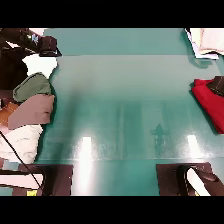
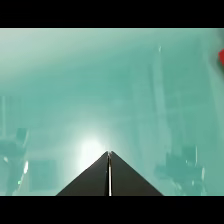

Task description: Fold the shirts.

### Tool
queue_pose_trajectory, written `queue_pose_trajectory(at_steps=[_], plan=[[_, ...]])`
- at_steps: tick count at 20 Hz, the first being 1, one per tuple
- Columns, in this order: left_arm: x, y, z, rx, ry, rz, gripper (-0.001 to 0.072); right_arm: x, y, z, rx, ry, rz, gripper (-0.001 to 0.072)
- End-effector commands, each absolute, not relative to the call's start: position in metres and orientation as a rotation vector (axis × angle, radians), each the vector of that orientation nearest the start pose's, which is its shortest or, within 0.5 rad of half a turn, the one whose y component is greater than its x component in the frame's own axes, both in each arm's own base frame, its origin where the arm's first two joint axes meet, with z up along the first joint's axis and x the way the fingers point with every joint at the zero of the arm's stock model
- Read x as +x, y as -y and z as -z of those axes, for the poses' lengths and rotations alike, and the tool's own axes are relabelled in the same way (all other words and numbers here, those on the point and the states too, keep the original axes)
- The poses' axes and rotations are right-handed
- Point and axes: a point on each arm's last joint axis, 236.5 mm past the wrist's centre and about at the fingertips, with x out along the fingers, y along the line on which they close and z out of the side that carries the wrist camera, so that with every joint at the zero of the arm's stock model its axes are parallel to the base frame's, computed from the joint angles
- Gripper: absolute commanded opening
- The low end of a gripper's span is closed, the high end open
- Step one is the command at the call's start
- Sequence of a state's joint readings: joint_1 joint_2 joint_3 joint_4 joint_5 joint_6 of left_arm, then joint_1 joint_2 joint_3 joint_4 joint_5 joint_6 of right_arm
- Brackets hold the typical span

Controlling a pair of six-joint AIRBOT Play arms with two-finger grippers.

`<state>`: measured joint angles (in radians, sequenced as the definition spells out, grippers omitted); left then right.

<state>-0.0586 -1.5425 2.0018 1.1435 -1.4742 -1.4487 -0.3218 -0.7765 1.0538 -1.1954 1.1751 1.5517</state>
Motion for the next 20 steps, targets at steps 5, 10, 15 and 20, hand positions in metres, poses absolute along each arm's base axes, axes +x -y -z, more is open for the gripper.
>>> queue_pose_trajectory(at_steps=[5, 10, 15, 20], plan=[[0.464, 0.125, -0.2, -0.114, -0.977, 0.48, 0.0026, 0.325, 0.023, -0.146, 0.418, -0.87, 0.028, 0.0015], [0.464, 0.125, -0.2, -0.114, -0.977, 0.48, 0.0025, 0.328, 0.024, -0.148, 0.418, -0.853, 0.032, 0.0016], [0.473, 0.125, -0.207, -0.123, -0.931, 0.471, 0.0025, 0.333, 0.021, -0.154, 0.437, -0.827, 0.018, 0.0016], [0.516, 0.077, -0.209, -0.025, -0.797, 0.258, 0.062, 0.341, 0.014, -0.164, 0.475, -0.778, -0.008, 0.0016]])
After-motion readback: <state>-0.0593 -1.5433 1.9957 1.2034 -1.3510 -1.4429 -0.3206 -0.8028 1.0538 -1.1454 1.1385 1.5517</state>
